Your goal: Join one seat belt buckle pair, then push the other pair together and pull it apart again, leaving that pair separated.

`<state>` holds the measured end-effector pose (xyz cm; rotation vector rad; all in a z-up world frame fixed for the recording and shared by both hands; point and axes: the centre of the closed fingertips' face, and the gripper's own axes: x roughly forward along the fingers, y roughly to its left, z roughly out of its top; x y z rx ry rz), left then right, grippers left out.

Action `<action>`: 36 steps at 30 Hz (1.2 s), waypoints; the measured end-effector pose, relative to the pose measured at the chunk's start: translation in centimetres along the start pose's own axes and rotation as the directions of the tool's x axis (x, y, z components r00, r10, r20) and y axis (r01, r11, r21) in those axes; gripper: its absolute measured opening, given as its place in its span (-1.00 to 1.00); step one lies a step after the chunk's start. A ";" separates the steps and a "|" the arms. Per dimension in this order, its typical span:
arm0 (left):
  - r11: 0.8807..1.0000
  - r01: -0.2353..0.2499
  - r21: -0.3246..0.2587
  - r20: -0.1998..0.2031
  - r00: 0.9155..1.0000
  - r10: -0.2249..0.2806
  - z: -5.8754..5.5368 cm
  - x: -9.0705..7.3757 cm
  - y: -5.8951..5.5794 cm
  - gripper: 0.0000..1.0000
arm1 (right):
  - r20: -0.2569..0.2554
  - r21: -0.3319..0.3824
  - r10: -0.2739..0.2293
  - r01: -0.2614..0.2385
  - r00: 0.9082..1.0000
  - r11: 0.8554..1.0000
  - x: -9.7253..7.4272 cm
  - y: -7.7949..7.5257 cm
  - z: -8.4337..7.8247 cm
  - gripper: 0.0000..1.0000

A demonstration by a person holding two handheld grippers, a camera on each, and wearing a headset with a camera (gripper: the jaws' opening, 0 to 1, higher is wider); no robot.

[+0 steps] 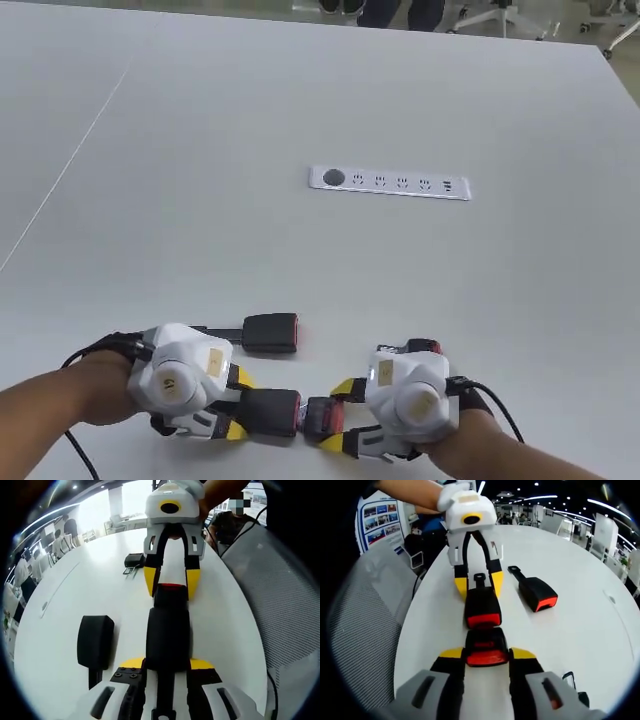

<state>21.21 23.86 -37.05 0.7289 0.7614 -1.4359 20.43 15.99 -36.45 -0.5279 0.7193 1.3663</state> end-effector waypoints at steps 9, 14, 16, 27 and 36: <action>0.990 -0.016 -0.142 0.071 0.997 0.027 1.9 -0.7 0.1 0.01 | 0.019 -0.007 -0.029 0.029 0.999 1.000 -0.5 0.3 1.1 0.20; 0.966 -0.071 -0.248 0.161 0.980 0.113 3.3 -2.8 1.5 0.30 | 0.065 0.019 -0.061 0.060 0.996 0.998 -1.8 -0.1 1.7 0.34; 0.961 -0.090 -0.261 0.161 0.978 0.135 3.1 -3.6 1.8 0.34 | 0.084 0.028 -0.066 0.064 0.994 0.998 -2.4 -0.1 2.1 0.36; 0.950 -0.208 -0.234 0.129 0.961 0.243 2.0 -5.7 4.8 0.43 | 0.116 0.024 -0.145 0.144 0.983 0.989 -6.5 -4.0 1.5 0.37; 0.945 -0.224 -0.239 0.119 0.959 0.258 2.0 -5.8 7.8 0.40 | 0.056 0.061 -0.173 0.170 0.983 0.984 -9.0 -8.3 -2.3 0.36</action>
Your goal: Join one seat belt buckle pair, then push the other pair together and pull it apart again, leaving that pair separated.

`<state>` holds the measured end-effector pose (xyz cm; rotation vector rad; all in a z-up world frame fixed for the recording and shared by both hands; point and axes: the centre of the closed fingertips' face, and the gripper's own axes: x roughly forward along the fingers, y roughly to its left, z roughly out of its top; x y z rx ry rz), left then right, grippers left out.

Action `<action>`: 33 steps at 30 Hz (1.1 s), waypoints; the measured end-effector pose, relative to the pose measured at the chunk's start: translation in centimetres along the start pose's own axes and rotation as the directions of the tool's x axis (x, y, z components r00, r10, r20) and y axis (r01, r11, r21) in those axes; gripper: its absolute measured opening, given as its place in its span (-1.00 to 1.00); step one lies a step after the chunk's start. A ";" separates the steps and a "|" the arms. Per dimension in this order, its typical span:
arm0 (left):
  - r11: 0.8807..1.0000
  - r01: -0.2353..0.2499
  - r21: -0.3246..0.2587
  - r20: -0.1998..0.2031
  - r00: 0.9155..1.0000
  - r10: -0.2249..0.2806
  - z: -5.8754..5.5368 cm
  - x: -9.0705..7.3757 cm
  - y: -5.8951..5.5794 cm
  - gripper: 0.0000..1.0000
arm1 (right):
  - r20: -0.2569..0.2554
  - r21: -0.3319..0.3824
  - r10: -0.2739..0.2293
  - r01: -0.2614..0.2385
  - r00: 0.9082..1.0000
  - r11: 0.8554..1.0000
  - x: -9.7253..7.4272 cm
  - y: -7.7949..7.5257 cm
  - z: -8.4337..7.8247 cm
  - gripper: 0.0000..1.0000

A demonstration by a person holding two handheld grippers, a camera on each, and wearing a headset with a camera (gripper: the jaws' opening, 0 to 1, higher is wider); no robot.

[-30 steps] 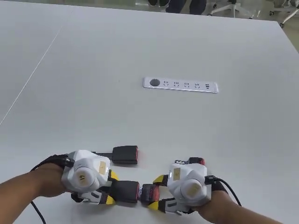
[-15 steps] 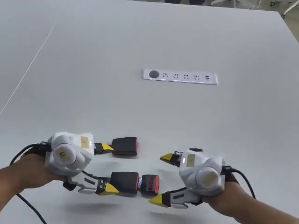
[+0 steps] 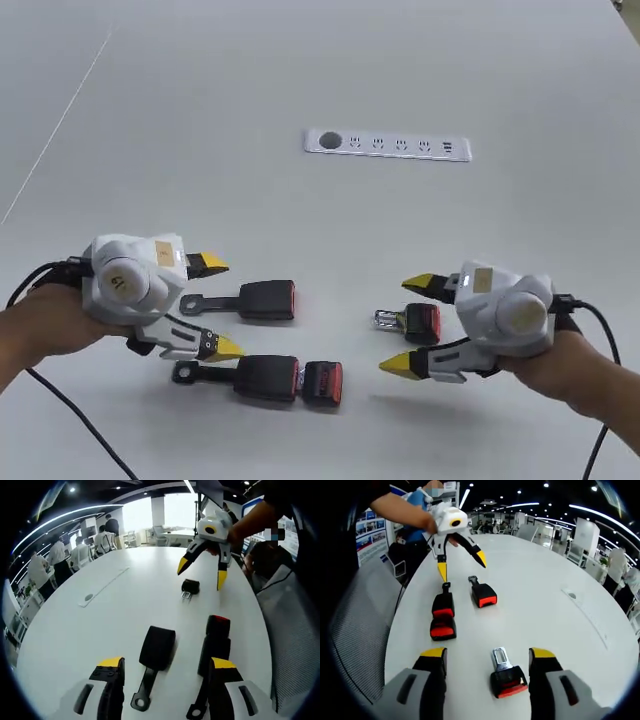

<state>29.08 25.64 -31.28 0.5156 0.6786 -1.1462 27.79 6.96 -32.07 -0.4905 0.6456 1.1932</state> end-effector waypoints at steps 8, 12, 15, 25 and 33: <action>1.000 0.016 0.008 -0.032 0.999 -0.016 -0.5 1.9 1.4 0.36 | -0.040 0.031 0.038 -0.036 0.998 0.999 -0.3 -1.8 -2.4 0.36; 0.999 0.031 0.014 -0.041 0.999 -0.031 -0.7 2.7 1.5 0.35 | -0.054 0.047 0.066 -0.063 0.996 0.997 -0.1 -1.9 -3.2 0.34; 0.999 0.047 0.015 -0.049 0.998 -0.046 -1.0 3.4 1.6 0.35 | -0.050 0.066 0.084 -0.080 0.995 0.995 0.1 -2.5 -3.7 0.33; 0.996 0.081 0.047 -0.089 0.993 -0.076 -1.8 5.3 1.7 0.15 | -0.079 0.047 0.135 -0.131 0.988 0.990 0.7 -2.0 -5.2 0.15; 0.983 0.140 0.122 -0.153 0.981 -0.121 -2.7 5.9 1.0 -0.11 | -0.115 0.021 0.130 -0.128 0.985 0.991 0.7 -1.9 -6.0 -0.06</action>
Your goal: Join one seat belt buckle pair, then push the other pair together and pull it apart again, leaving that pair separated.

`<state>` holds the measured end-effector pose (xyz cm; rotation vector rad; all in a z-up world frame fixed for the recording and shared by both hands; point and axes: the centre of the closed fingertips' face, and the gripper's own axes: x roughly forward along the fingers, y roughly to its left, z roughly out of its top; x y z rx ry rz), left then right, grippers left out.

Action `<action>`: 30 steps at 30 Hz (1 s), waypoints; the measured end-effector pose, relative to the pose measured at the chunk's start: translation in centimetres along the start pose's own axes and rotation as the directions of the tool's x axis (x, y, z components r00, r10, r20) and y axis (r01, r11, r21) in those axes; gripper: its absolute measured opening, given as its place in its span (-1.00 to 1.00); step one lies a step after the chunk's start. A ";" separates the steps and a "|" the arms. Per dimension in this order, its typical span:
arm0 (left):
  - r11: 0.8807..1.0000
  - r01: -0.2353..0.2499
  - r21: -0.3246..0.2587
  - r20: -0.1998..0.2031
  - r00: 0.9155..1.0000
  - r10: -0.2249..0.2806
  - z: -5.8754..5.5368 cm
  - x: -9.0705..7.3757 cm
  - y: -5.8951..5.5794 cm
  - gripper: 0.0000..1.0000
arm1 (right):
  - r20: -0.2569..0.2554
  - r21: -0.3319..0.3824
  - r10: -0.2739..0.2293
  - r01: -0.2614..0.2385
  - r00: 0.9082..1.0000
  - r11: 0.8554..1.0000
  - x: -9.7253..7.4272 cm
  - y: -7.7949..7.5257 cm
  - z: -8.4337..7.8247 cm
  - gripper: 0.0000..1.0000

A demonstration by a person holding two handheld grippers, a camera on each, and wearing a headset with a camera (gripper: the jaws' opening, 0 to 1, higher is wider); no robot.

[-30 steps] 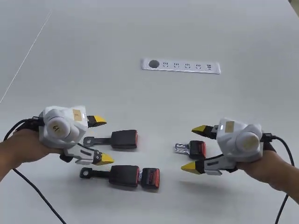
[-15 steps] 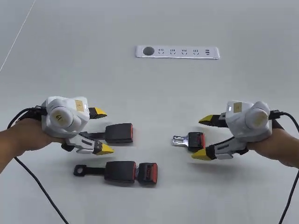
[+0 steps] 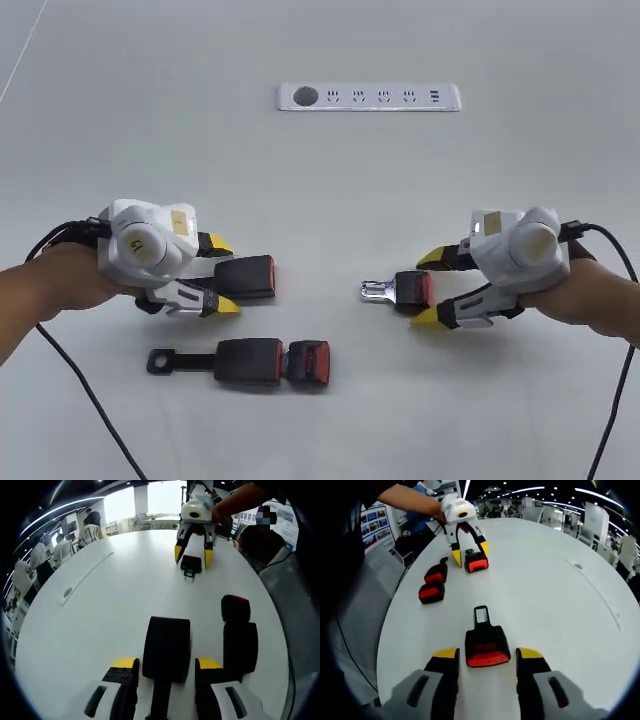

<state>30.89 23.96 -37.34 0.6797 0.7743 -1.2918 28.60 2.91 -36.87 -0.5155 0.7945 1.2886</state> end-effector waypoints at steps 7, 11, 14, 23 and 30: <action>0.999 0.022 0.029 0.024 0.999 -0.022 1.2 -0.2 -0.3 -0.31 | -0.001 -0.032 -0.001 0.001 1.000 0.999 0.0 -0.4 0.2 -0.28; 0.999 0.031 0.042 0.018 0.999 -0.032 1.4 -0.3 -0.6 -0.31 | 0.004 -0.044 0.001 -0.001 1.000 0.999 0.0 -0.5 0.3 -0.30; 0.998 0.038 0.054 0.019 0.999 -0.039 1.5 -0.4 -0.7 -0.32 | 0.008 -0.057 0.007 -0.006 1.000 0.998 0.0 -0.5 0.4 -0.30; 0.995 0.061 0.081 0.007 0.998 -0.062 1.6 -0.3 -0.6 -0.32 | 0.035 -0.045 0.015 -0.013 0.999 0.999 0.1 -0.5 0.7 -0.31; 0.992 0.077 0.104 -0.009 0.997 -0.077 1.5 -0.3 -0.5 -0.32 | 0.054 -0.038 0.012 -0.010 0.998 0.999 0.3 -0.5 1.2 -0.31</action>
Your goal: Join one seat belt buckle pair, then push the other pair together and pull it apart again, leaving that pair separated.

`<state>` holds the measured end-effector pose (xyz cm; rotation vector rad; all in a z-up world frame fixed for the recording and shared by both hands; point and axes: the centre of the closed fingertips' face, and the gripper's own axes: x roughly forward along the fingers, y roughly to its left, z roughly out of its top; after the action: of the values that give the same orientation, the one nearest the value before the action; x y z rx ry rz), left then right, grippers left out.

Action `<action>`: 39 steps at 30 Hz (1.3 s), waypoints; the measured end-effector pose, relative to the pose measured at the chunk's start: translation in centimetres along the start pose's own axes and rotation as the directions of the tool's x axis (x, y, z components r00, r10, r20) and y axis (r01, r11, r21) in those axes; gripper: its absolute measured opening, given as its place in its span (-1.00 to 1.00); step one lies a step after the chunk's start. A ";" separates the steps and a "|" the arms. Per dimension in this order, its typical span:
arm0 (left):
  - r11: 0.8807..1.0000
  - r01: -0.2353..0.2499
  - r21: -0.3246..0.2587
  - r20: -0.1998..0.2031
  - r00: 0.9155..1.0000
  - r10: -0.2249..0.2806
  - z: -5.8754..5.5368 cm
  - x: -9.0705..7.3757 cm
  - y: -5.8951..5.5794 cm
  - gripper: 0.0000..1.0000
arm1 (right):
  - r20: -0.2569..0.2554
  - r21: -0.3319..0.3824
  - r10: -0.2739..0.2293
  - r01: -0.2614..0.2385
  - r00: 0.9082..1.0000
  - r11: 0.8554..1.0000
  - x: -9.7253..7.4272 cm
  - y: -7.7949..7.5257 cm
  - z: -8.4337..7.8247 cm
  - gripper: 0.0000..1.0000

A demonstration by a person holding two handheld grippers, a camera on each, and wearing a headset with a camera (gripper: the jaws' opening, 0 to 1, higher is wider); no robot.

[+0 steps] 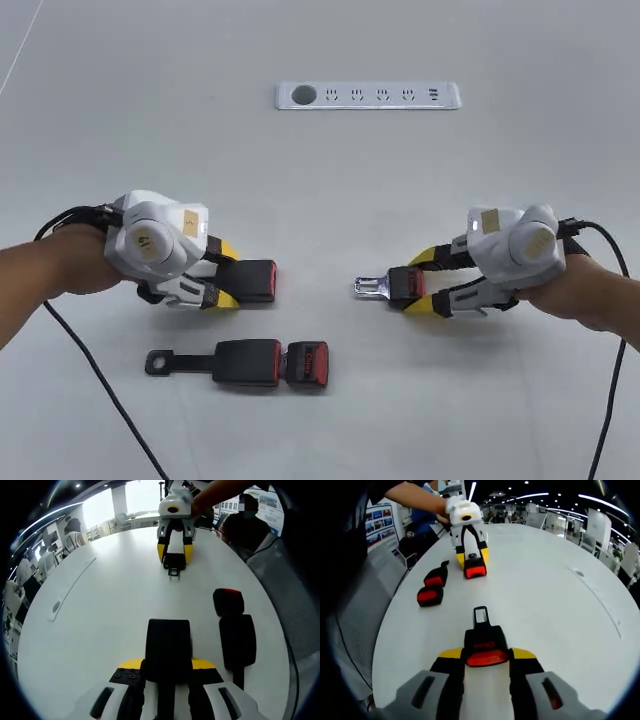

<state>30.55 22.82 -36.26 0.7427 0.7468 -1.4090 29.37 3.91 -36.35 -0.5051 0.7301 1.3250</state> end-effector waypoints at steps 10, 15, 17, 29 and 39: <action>1.000 0.003 -0.009 -0.007 1.000 -0.003 -0.2 0.1 0.1 -0.31 | 0.023 -0.008 -0.003 0.003 1.000 1.000 1.5 0.0 1.2 -0.31; 1.000 0.005 -0.010 -0.009 1.000 -0.005 -0.2 0.2 0.1 -0.31 | 0.028 -0.010 -0.002 0.002 1.000 1.000 2.2 0.2 2.0 -0.31; 1.000 0.005 -0.010 -0.009 1.000 -0.006 -0.2 0.2 0.1 -0.31 | 0.036 -0.012 0.005 -0.005 0.999 1.000 2.7 0.4 2.5 -0.30; 1.000 0.007 -0.009 -0.007 1.000 -0.007 -0.3 0.3 0.2 -0.31 | 0.068 -0.025 0.018 -0.016 0.998 1.000 4.8 0.1 4.2 -0.31; 1.000 0.006 -0.009 -0.009 1.000 -0.006 -0.3 0.3 0.2 -0.31 | 0.082 -0.027 0.024 -0.022 0.996 0.999 6.2 0.2 5.7 -0.30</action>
<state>30.74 22.88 -36.66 0.7413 0.7623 -1.4078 30.74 12.21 -37.00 -0.4619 0.6528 1.3703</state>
